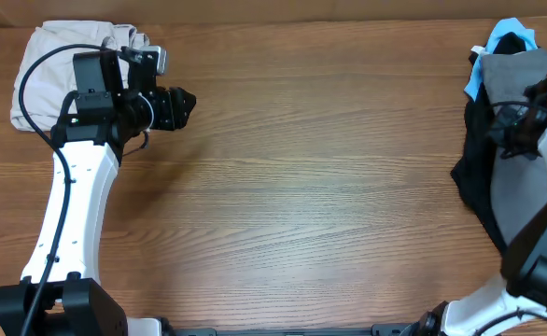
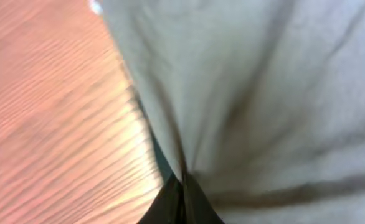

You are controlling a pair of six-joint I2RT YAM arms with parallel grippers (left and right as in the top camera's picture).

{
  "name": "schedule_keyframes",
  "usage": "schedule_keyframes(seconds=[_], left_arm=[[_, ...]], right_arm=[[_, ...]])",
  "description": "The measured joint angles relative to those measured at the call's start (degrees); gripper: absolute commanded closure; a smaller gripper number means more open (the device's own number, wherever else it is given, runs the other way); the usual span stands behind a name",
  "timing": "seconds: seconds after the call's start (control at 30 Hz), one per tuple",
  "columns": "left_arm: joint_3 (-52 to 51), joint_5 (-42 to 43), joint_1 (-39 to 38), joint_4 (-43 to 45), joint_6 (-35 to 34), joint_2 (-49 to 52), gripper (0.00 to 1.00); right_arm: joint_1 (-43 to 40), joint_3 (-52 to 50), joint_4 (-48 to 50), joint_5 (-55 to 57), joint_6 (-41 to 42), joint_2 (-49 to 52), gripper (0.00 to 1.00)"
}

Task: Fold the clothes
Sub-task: 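Grasp the grey pants with the right gripper and drag them leftward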

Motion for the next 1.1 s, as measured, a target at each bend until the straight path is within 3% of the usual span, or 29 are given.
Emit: schedule_keyframes(seconds=[0.17, 0.47, 0.5, 0.57, 0.6, 0.63, 0.73, 0.93, 1.1], left_arm=[[0.0, 0.0, 0.0, 1.7, 0.1, 0.0, 0.73], [0.0, -0.2, 0.0, 2.1, 0.1, 0.0, 0.73], [0.0, -0.5, 0.0, 2.1, 0.2, 0.0, 0.73], [0.0, -1.1, 0.0, 1.9, 0.1, 0.0, 0.71], [0.0, -1.6, 0.0, 1.9, 0.1, 0.0, 0.71], [0.0, -2.2, 0.0, 1.7, 0.2, 0.0, 0.69], [0.0, -3.8, 0.0, 1.4, 0.2, 0.0, 0.65], [0.0, -6.4, 0.0, 1.2, 0.2, 0.0, 0.62], [0.0, -8.3, 0.0, 1.1, 0.2, 0.0, 0.61]], right_arm=[[5.3, 1.5, -4.9, -4.7, 0.0, -5.4, 0.96], [27.3, 1.6, -8.5, -8.2, 0.9, -5.6, 0.96], [30.2, 1.6, -8.5, -8.0, 1.7, -5.5, 0.92], [32.3, 1.6, -8.4, -8.0, 2.4, -5.5, 0.69], [33.3, 1.6, -8.3, -8.0, 2.6, -5.5, 0.62], [34.0, 1.6, -8.3, -8.0, 3.2, -5.5, 0.47], [34.1, 1.7, -8.7, -7.8, 3.7, -5.5, 0.26], [26.9, 5.2, -13.9, -6.2, 3.3, -5.5, 0.14], [16.4, 7.3, -14.5, -4.9, 0.1, -5.5, 0.14]])
